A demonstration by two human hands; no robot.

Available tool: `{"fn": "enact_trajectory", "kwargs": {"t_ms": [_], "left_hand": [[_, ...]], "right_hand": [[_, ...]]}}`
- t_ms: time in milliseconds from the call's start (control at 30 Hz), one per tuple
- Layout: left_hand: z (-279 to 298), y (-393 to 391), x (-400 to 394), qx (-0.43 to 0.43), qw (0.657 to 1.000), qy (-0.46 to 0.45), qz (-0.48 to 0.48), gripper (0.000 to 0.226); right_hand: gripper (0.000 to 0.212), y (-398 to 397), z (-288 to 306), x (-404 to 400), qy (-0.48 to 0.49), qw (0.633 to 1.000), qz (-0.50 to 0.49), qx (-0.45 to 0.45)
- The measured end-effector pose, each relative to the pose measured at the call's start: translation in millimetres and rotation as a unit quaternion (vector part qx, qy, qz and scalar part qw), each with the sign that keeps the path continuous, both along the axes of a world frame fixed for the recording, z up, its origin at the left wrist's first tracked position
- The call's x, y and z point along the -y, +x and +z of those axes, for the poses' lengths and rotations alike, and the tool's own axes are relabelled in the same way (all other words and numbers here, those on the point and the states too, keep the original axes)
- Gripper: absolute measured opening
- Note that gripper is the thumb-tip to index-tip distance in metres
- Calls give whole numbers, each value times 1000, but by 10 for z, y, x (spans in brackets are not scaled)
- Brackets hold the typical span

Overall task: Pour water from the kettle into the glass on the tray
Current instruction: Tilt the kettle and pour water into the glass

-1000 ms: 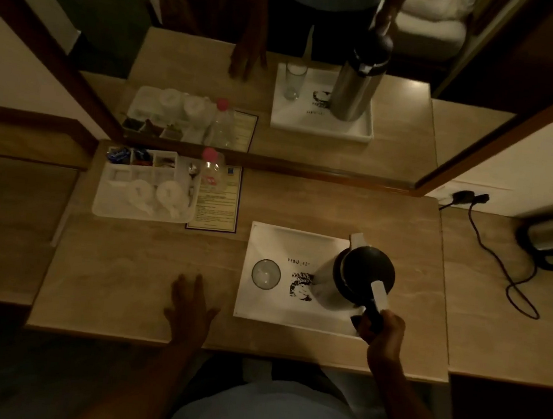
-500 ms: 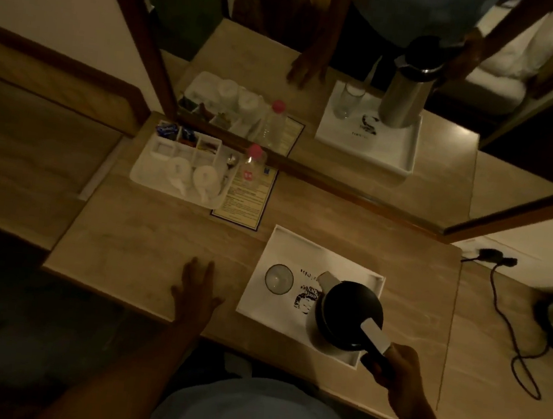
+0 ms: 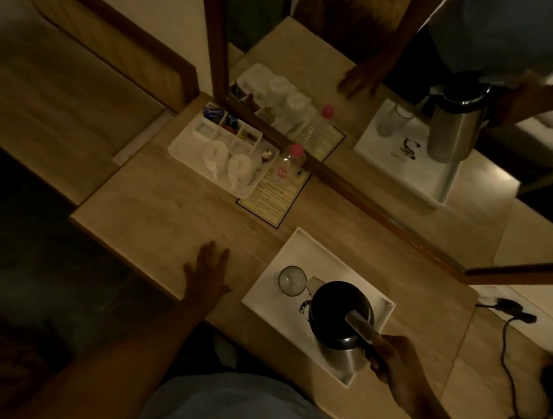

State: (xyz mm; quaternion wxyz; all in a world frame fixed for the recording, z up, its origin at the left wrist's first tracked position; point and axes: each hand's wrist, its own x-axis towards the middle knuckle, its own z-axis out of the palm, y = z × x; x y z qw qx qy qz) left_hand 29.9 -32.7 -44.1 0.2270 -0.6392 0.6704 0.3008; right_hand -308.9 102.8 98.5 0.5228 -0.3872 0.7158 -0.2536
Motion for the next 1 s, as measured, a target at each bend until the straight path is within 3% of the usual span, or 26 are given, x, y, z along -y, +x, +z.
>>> {"fn": "enact_trajectory", "kwargs": {"t_ms": [233, 533, 1000], "left_hand": [[-8, 0, 10, -2, 1000, -1, -2, 98], [-22, 26, 3, 0, 1000, -9, -8, 98], [-41, 62, 2, -4, 1000, -12, -4, 97]], "right_hand": [[57, -11, 66, 119, 27, 999, 35, -6], [51, -32, 21, 254, 74, 990, 94, -77], [49, 35, 107, 410, 118, 982, 105, -108]]}}
